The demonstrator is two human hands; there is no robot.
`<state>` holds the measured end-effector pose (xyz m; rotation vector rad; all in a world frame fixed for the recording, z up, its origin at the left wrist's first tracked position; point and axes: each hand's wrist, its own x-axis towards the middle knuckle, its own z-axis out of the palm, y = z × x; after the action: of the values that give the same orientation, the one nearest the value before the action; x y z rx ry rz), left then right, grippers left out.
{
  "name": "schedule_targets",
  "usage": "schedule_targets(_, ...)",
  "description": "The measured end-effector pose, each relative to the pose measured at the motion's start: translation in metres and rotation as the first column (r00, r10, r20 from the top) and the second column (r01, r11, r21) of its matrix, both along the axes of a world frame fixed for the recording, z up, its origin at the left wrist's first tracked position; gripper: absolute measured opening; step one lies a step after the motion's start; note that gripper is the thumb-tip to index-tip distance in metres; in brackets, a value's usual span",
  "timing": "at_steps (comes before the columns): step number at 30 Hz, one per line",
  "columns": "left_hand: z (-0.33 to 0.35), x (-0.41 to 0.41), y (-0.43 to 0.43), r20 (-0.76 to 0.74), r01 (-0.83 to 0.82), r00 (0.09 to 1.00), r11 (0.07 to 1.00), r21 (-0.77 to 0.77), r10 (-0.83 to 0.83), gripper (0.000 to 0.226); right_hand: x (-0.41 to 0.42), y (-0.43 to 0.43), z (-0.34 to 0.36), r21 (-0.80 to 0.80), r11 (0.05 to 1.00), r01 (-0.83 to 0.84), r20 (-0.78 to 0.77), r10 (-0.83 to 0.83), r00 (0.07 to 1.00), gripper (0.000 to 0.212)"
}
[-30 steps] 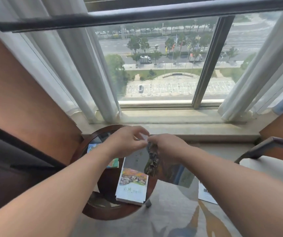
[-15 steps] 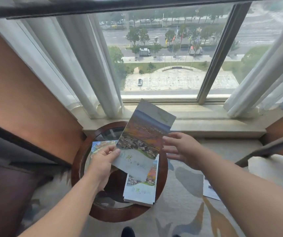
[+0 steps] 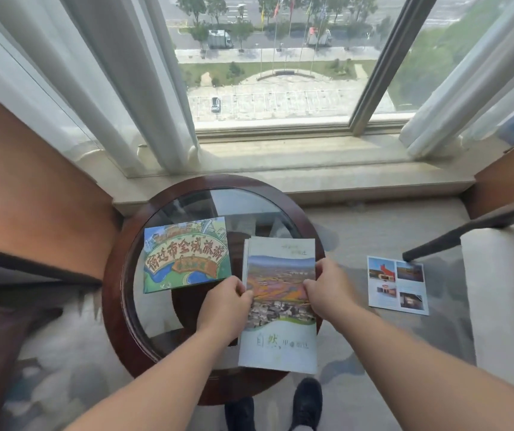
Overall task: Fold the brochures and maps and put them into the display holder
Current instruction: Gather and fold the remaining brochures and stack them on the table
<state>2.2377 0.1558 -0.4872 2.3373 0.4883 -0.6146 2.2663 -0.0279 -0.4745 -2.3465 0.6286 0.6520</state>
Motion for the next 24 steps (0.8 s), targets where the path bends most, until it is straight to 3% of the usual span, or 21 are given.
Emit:
schedule_targets(5, -0.048, -0.005, -0.008, 0.013, 0.006, 1.0, 0.996, 0.087, -0.007, 0.025, -0.004, 0.007, -0.047, -0.133, 0.989, -0.07, 0.028, 0.075, 0.997, 0.019)
schedule_targets(16, -0.058, -0.005, -0.015, 0.129, -0.017, 0.992, 0.985, 0.17, -0.005, 0.019, -0.001, 0.006, -0.06, -0.151, 0.982, -0.116, 0.072, 0.128, 0.989, 0.026)
schedule_targets(24, -0.062, -0.004, -0.014, 0.124, 0.026, 0.991, 0.974, 0.226, -0.055, 0.013, 0.006, 0.0, -0.062, -0.153, 0.97, -0.188, 0.108, 0.205, 0.973, 0.026)
